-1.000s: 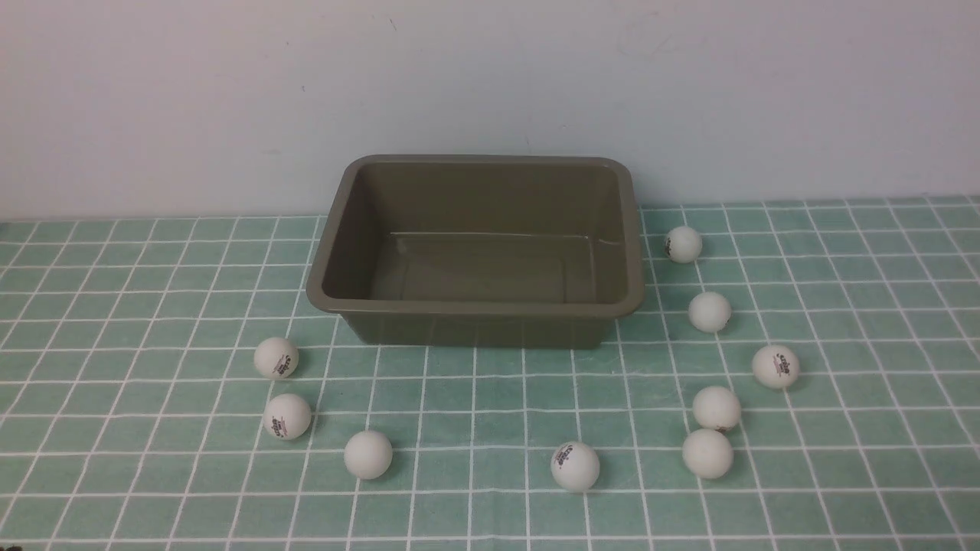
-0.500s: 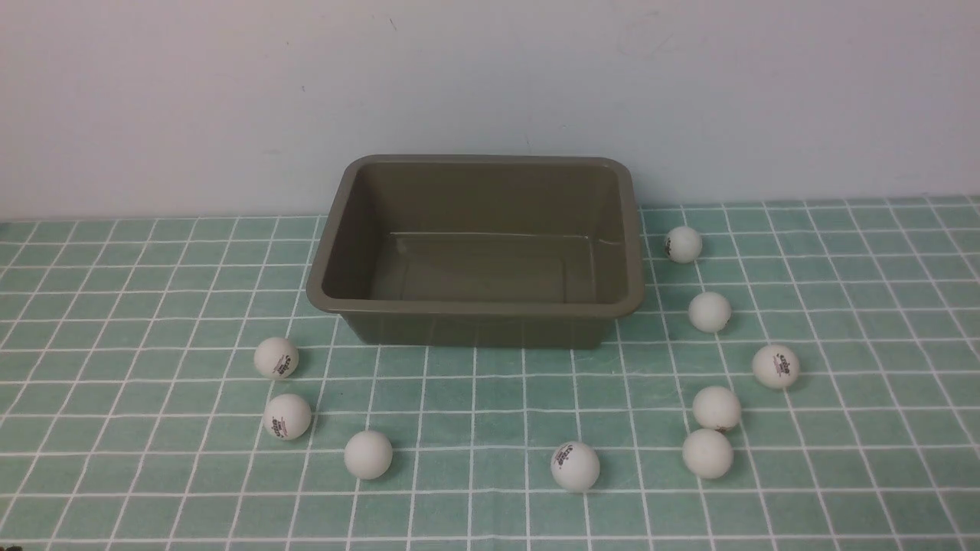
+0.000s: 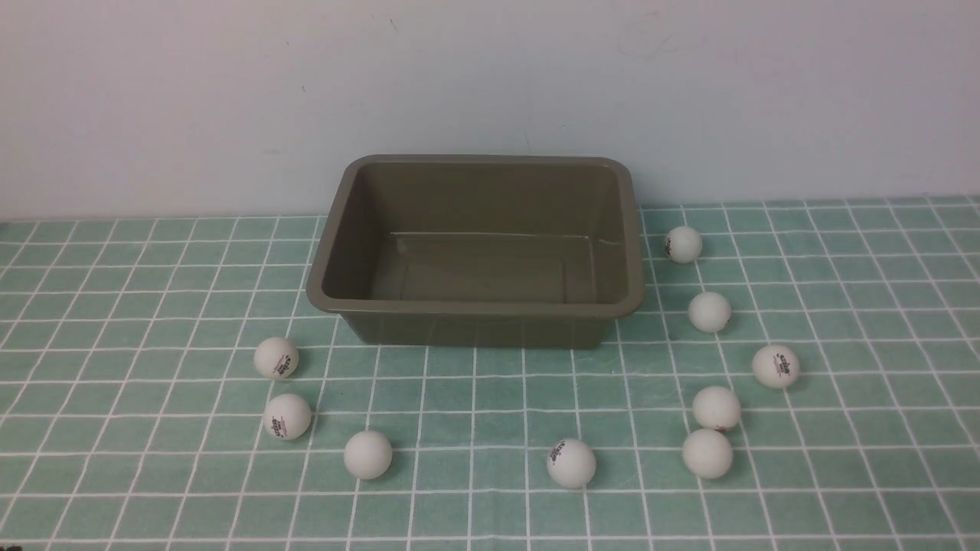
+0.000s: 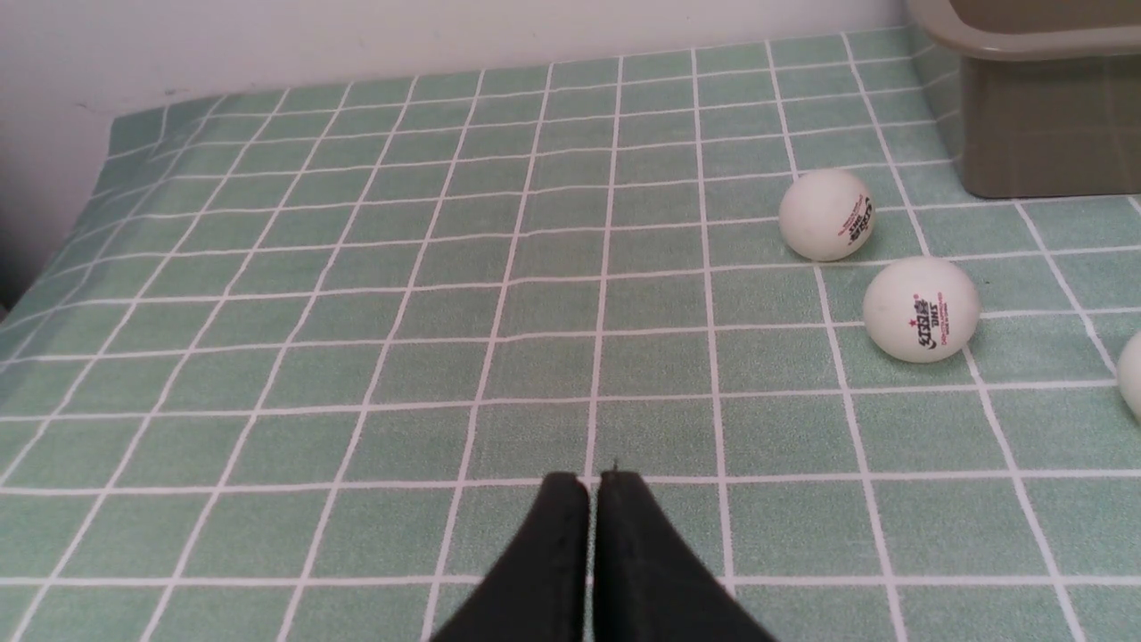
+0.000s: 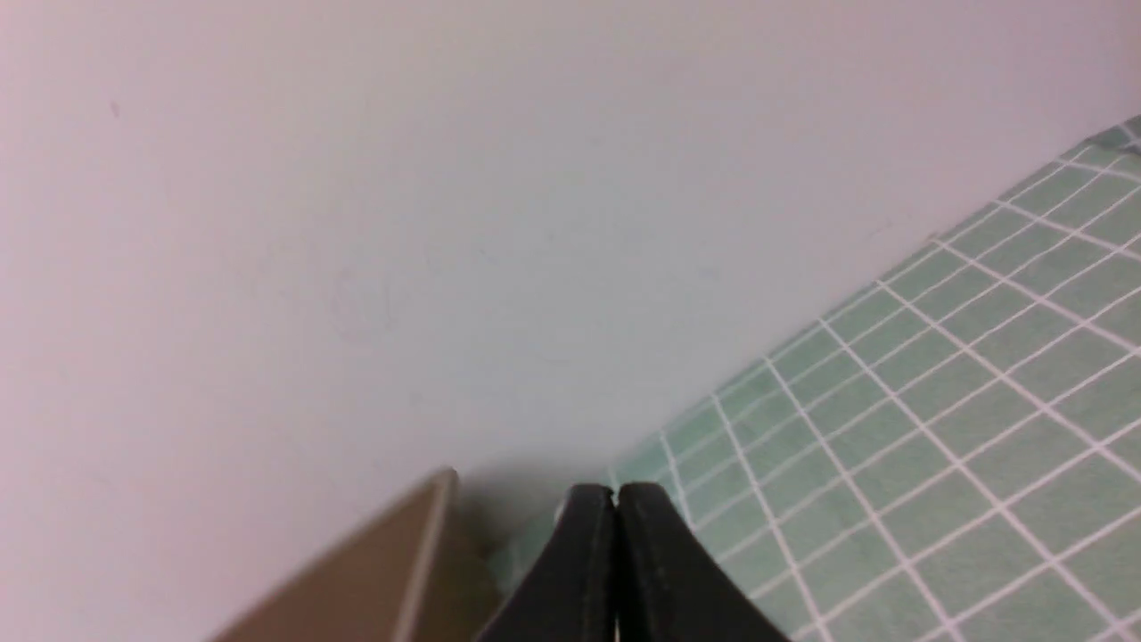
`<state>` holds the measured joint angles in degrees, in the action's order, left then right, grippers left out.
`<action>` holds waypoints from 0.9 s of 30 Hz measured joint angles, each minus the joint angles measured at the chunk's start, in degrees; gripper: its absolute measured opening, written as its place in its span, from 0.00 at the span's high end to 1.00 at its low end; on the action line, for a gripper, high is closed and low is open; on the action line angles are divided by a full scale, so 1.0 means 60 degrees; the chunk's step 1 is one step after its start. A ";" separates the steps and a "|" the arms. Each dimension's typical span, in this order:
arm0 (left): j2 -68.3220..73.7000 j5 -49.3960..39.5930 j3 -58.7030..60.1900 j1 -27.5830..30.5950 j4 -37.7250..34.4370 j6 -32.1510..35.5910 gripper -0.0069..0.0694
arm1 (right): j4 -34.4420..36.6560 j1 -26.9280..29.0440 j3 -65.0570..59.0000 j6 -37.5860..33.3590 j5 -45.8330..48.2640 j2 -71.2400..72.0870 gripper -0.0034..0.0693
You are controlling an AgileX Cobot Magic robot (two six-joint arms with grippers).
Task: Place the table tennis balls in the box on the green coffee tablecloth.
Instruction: 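Reach for and grasp a ping pong ball on the table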
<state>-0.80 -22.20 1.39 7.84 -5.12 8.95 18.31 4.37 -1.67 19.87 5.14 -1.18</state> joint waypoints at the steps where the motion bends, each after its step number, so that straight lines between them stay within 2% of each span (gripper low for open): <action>1: 0.0000 0.0000 0.0000 0.0000 0.0000 0.0000 0.91 | 0.0257 0.0000 0.0000 0.0066 -0.0132 0.0000 0.97; 8: 0.0000 0.0000 0.0000 0.0000 0.0000 0.0000 0.91 | 0.1439 0.0000 0.0000 0.0234 -0.1088 0.0000 0.97; 13: 0.0000 0.0000 0.0000 0.0000 0.0000 0.0000 0.91 | 0.1552 0.0000 0.0000 0.0284 -0.1920 0.0000 0.97; 16: 0.0000 0.0000 0.0000 0.0000 0.0000 0.0000 0.91 | 0.1563 0.0000 0.0000 0.0617 -0.3054 0.0000 0.97; 19: 0.0000 0.0000 0.0000 0.0000 0.0000 0.0000 0.91 | 0.1379 0.0000 0.0152 0.0957 -0.3479 0.0000 0.97; 22: 0.0000 0.0000 0.0000 0.0000 0.0000 0.0000 0.91 | -0.0439 0.0000 0.1090 0.1565 -0.3567 0.0000 0.97; 24: 0.0000 0.0000 0.0000 0.0000 0.0000 0.0000 0.91 | -0.3051 0.0000 0.2174 0.2274 -0.3427 -0.0029 0.97; 27: 0.0000 0.0000 0.0000 0.0000 0.0000 0.0000 0.91 | -0.5379 0.0000 0.3083 0.3289 -0.3340 -0.0275 0.97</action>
<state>-0.80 -22.20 1.39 7.84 -5.12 8.95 -13.97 4.37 16.83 39.60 -14.90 -2.82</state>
